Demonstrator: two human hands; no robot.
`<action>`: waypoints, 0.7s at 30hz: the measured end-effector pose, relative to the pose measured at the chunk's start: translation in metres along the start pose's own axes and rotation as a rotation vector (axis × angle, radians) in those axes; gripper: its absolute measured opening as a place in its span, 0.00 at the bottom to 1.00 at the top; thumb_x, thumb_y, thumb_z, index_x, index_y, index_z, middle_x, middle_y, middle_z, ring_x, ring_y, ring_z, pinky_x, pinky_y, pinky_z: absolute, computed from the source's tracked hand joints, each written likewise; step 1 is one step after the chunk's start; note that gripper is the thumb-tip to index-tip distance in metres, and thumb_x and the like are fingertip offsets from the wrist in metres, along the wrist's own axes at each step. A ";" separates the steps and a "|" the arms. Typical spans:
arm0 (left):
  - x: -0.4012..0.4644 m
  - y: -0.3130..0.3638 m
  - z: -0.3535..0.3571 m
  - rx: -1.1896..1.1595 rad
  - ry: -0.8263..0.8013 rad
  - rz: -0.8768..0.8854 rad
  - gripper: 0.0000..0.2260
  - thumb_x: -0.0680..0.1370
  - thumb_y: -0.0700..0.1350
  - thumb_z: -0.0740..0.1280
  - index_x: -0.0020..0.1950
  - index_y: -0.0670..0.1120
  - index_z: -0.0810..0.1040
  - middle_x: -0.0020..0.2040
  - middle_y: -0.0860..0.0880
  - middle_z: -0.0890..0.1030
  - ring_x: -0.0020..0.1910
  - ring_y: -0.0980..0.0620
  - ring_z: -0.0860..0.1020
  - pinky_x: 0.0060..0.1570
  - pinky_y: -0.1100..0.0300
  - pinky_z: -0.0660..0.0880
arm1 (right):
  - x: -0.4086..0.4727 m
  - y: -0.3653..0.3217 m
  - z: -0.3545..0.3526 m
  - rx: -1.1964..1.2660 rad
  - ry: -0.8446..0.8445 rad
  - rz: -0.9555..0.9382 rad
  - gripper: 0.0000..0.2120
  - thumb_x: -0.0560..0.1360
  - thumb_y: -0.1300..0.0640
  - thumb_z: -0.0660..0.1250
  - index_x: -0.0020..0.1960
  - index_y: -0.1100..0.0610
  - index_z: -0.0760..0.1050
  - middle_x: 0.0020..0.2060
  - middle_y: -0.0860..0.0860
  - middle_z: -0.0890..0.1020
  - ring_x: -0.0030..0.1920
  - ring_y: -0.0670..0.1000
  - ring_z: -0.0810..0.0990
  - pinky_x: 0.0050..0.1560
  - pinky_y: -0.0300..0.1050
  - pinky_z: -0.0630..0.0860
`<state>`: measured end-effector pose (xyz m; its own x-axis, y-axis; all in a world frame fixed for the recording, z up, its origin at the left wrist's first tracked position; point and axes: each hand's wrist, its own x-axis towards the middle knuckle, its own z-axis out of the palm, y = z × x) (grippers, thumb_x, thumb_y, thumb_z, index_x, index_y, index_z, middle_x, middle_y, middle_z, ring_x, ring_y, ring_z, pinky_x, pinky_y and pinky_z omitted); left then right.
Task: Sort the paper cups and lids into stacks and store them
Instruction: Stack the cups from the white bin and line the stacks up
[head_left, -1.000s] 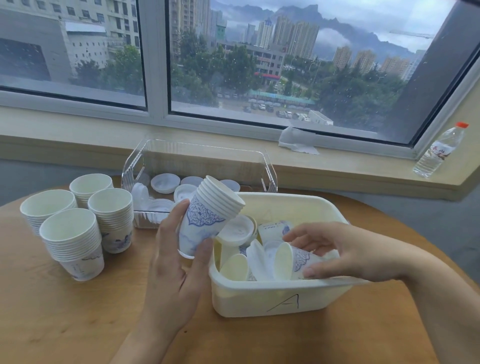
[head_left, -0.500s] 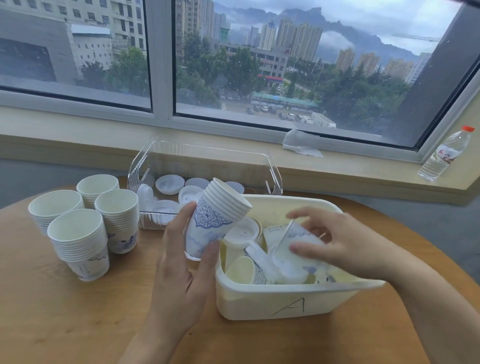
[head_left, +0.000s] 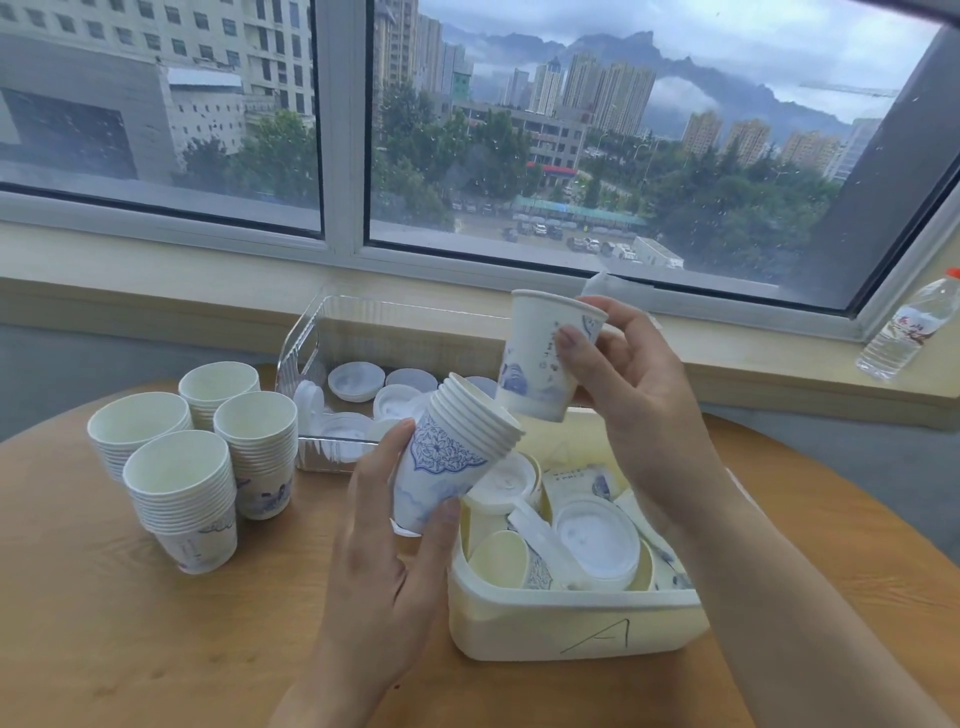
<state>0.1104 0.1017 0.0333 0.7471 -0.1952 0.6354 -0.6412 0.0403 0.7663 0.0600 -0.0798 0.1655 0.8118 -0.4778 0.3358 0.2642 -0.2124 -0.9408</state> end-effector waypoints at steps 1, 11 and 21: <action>0.000 0.000 0.000 -0.001 0.000 -0.001 0.25 0.81 0.53 0.64 0.77 0.55 0.65 0.71 0.68 0.71 0.68 0.66 0.73 0.57 0.79 0.68 | 0.000 0.001 0.003 0.009 0.005 -0.004 0.26 0.74 0.46 0.74 0.69 0.53 0.73 0.60 0.54 0.85 0.58 0.53 0.86 0.55 0.47 0.82; 0.000 0.001 0.000 0.005 -0.004 -0.003 0.24 0.81 0.53 0.64 0.78 0.56 0.65 0.72 0.58 0.73 0.70 0.63 0.73 0.59 0.78 0.68 | -0.008 0.012 0.014 -0.078 -0.128 0.022 0.34 0.73 0.45 0.76 0.76 0.47 0.71 0.61 0.46 0.84 0.63 0.46 0.83 0.60 0.44 0.80; 0.000 0.001 -0.001 -0.007 -0.006 -0.021 0.25 0.81 0.53 0.64 0.78 0.56 0.65 0.71 0.58 0.75 0.67 0.57 0.75 0.56 0.77 0.69 | -0.015 0.011 0.011 -0.124 -0.236 0.078 0.24 0.74 0.46 0.76 0.69 0.47 0.78 0.59 0.47 0.85 0.59 0.44 0.84 0.57 0.39 0.80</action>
<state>0.1103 0.1025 0.0343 0.7594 -0.2020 0.6185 -0.6239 0.0434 0.7803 0.0563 -0.0651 0.1497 0.9300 -0.2877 0.2287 0.1421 -0.2924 -0.9457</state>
